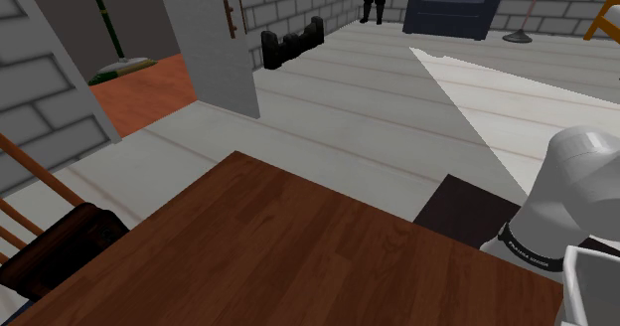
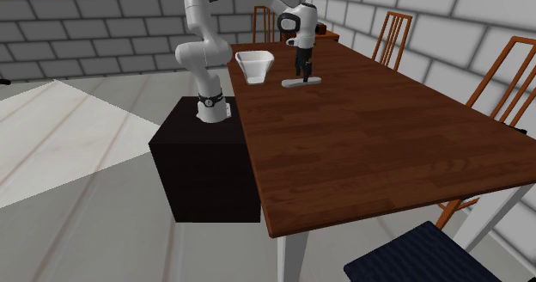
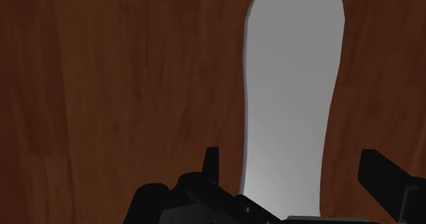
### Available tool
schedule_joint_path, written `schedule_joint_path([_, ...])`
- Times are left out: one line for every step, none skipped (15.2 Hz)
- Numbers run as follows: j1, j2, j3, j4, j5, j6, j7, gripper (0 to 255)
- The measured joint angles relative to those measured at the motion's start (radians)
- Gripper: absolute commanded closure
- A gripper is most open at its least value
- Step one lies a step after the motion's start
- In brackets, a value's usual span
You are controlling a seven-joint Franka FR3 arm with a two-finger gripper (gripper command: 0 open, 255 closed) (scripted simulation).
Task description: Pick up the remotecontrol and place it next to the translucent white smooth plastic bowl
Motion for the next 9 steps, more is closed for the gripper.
schedule_joint_path([0.018, -0.008, -0.024, 0.007, -0.003, -0.019, 0.002, 0])
schedule_joint_path([0.040, -0.018, -0.056, 0.013, -0.007, -0.043, 0.002, 0])
schedule_joint_path([0.058, -0.027, -0.088, 0.024, -0.013, -0.070, 0.000, 0])
schedule_joint_path([0.081, -0.041, -0.126, 0.043, -0.020, -0.108, 0.004, 0])
schedule_joint_path([0.090, -0.047, -0.142, 0.048, -0.022, -0.124, 0.004, 0])
schedule_joint_path([0.089, -0.047, -0.144, 0.054, -0.025, -0.130, 0.005, 0])
schedule_joint_path([0.088, -0.047, -0.144, 0.057, -0.027, -0.133, 0.006, 0])
schedule_joint_path([0.087, -0.047, -0.144, 0.059, -0.028, -0.134, 0.006, 0])
schedule_joint_path([0.087, -0.046, -0.144, 0.060, -0.028, -0.135, 0.007, 0])
